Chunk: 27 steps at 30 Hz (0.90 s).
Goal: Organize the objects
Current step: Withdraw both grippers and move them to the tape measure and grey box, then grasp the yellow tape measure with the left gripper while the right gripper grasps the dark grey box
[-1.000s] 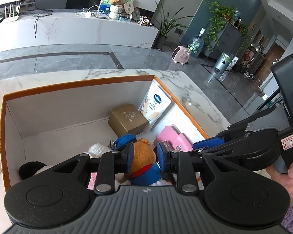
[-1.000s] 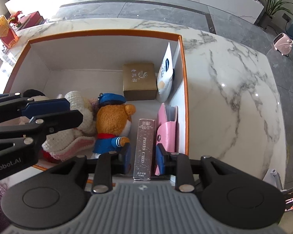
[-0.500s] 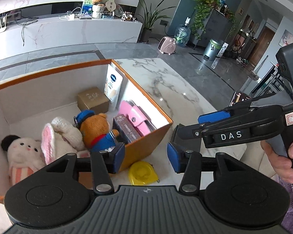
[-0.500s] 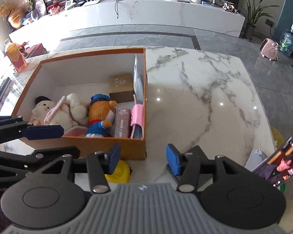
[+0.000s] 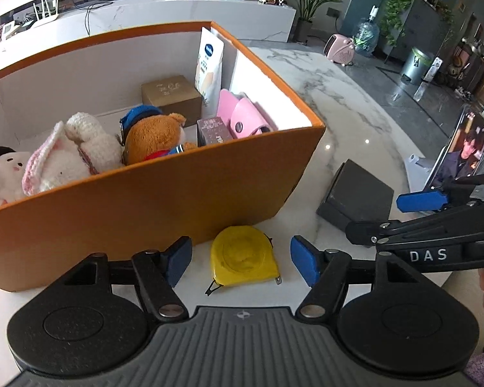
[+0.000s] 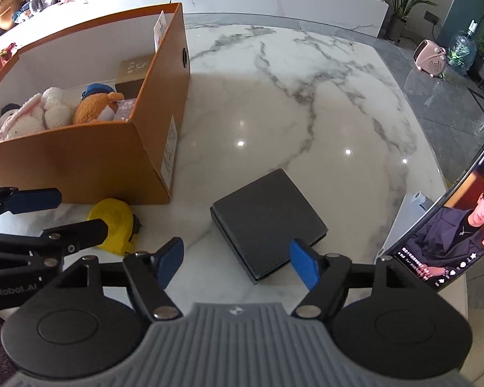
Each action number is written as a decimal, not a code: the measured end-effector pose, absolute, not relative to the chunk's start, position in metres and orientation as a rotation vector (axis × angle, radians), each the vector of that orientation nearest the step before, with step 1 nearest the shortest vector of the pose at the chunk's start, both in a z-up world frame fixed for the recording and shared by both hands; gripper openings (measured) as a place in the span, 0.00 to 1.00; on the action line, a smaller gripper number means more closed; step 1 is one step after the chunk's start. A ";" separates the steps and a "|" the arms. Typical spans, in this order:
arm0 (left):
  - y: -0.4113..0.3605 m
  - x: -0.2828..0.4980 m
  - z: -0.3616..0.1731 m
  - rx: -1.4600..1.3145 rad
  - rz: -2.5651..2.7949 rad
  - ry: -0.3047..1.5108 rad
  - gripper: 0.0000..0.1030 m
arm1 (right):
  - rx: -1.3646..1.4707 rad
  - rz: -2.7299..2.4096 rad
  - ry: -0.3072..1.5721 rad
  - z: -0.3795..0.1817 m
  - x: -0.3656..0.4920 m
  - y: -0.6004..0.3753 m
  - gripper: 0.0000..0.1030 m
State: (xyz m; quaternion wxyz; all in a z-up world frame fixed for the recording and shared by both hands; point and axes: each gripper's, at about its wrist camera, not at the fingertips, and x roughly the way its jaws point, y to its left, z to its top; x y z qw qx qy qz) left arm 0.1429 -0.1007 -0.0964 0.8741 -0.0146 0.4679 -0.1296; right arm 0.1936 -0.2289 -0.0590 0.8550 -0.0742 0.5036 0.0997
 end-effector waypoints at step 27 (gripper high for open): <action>-0.108 0.143 -0.117 0.026 -0.231 1.030 0.62 | -0.202 0.330 1.060 -0.101 0.239 -0.255 0.95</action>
